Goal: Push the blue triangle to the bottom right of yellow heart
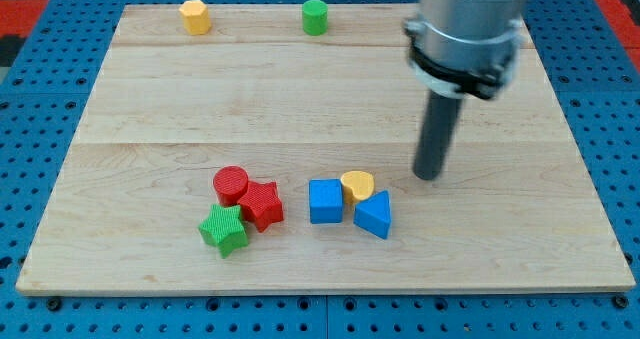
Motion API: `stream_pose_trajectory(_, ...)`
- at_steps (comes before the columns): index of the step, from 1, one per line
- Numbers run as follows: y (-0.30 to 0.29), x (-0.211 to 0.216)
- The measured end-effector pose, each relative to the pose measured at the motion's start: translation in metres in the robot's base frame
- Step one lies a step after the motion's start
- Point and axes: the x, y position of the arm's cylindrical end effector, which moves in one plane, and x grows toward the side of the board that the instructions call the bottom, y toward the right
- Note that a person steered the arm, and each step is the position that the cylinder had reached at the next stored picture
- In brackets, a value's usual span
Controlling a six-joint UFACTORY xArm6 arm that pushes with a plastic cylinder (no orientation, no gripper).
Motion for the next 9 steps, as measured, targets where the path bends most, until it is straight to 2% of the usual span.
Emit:
stream_pose_trajectory(1, -0.005, 0.063)
stream_pose_trajectory(2, -0.033, 0.08)
stream_pose_trajectory(5, -0.075, 0.08)
stream_pose_trajectory(8, -0.074, 0.075)
stream_pose_trajectory(9, -0.051, 0.068)
